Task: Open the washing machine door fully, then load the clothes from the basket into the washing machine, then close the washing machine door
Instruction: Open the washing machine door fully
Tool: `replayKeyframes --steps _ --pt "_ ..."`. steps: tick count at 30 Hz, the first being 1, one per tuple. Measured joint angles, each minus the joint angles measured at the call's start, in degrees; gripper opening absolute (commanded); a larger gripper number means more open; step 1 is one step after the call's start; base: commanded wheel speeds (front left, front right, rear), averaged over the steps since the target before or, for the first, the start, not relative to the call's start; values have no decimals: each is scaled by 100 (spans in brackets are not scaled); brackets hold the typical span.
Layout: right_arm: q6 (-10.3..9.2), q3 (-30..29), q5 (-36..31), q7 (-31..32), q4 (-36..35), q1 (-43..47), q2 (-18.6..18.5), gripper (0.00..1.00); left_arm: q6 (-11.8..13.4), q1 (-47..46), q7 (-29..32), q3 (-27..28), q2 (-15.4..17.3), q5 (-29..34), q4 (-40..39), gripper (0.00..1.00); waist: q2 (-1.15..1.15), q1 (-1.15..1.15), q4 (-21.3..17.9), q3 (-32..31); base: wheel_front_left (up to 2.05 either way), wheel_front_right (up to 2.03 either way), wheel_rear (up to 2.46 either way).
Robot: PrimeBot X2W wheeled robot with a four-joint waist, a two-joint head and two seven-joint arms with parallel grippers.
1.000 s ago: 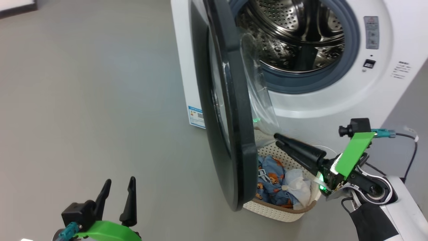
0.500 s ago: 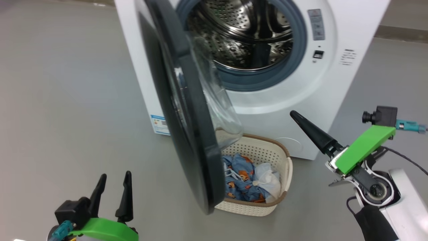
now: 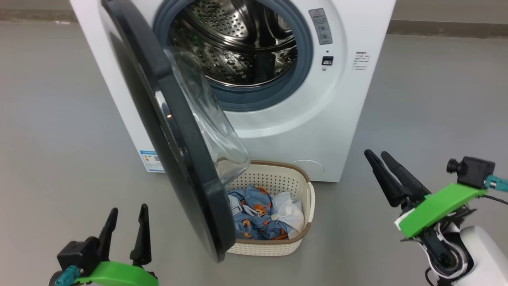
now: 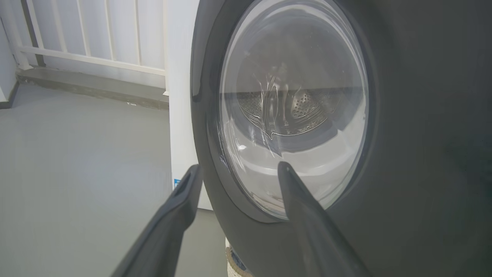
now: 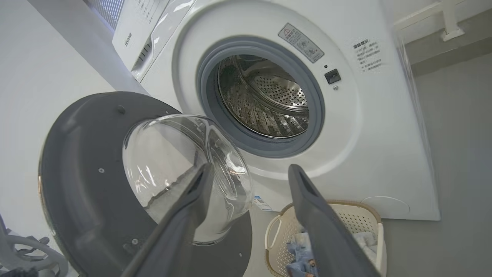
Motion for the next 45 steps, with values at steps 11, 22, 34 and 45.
replayKeyframes --steps 11,22,34,45 --pt "0 57 -1200 -1473 366 570 -168 100 0 44 0 8 1 55 -74 100 0 0 -294 -46 0 0 0" --pt "0 -405 -2708 -1880 820 744 8 100 0 151 0 47 0 64 -141 100 0 0 -330 -24 0 0 0" --pt "0 -859 -3422 -1887 903 791 323 100 0 151 0 34 7 65 -169 100 0 0 -310 36 0 0 0" --pt "0 -1060 -3785 -1889 751 864 426 100 0 151 0 -26 5 65 -169 100 0 0 -310 36 0 0 0"
